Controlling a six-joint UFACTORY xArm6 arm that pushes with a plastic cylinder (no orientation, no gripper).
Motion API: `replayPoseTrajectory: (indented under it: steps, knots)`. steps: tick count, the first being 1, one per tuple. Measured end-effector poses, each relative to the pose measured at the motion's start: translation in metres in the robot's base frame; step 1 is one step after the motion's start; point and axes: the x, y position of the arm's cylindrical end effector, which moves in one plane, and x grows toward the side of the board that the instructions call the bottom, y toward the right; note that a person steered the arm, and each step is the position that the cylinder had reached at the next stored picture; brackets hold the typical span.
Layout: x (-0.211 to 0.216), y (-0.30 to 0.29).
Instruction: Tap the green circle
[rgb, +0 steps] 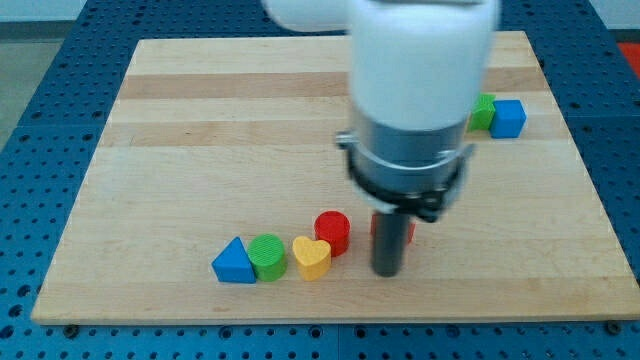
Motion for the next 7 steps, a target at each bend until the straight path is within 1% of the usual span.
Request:
replayPoseTrajectory:
  steps: [2, 3, 4, 5, 6, 7]
  knots:
    - [0.001, 0.012]
    - [-0.017, 0.031]
    - [-0.08, 0.043]
    - [-0.121, 0.008]
    - [-0.126, -0.045]
    - [-0.114, -0.109]
